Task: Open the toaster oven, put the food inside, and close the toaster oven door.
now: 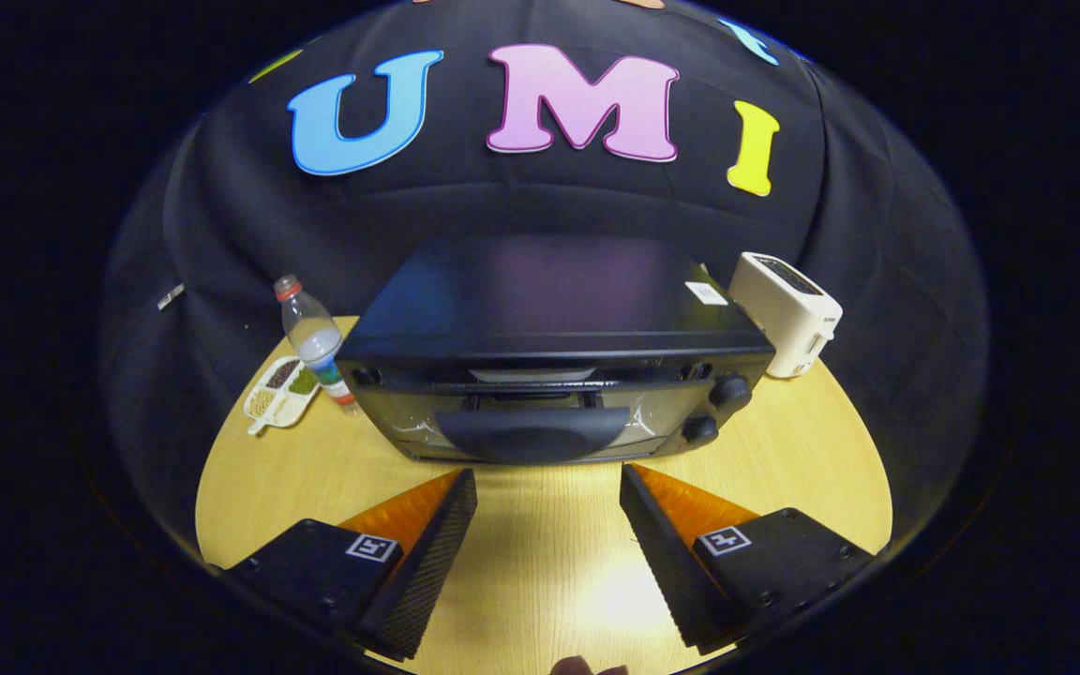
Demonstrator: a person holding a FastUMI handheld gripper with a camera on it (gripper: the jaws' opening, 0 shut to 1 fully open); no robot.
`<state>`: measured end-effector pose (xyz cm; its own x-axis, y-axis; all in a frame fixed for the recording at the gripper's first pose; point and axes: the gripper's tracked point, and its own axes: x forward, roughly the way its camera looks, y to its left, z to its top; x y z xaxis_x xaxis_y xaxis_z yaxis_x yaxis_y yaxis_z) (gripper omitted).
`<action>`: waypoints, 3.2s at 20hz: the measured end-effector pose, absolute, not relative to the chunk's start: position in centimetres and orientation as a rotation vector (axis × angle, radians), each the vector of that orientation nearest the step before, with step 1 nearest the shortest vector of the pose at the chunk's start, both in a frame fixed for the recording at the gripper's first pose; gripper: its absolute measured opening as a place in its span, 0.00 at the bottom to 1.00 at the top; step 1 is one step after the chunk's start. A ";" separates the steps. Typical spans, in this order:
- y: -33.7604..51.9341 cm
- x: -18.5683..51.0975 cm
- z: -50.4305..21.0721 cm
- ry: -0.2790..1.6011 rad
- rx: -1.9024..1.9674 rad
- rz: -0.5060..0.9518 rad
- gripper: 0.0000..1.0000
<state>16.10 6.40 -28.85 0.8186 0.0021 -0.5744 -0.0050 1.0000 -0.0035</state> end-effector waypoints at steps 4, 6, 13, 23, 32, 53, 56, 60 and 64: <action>5.5 15.8 -25.3 0.528 0.018 -0.003 1.00; 4.6 15.2 -23.9 0.496 0.015 -0.010 1.00; 1.5 13.3 -15.6 0.317 0.007 -0.040 1.00; -0.7 9.5 -0.5 -0.005 0.034 -0.076 0.99; -1.6 6.6 1.7 -0.062 0.017 -0.039 0.99; -6.9 4.5 1.7 -0.060 0.044 -0.030 0.99; -6.8 4.4 1.9 -0.066 0.042 -0.026 0.99; -6.5 4.5 2.2 -0.082 0.026 -0.030 0.99; -5.8 4.4 2.1 -0.081 0.027 -0.023 0.99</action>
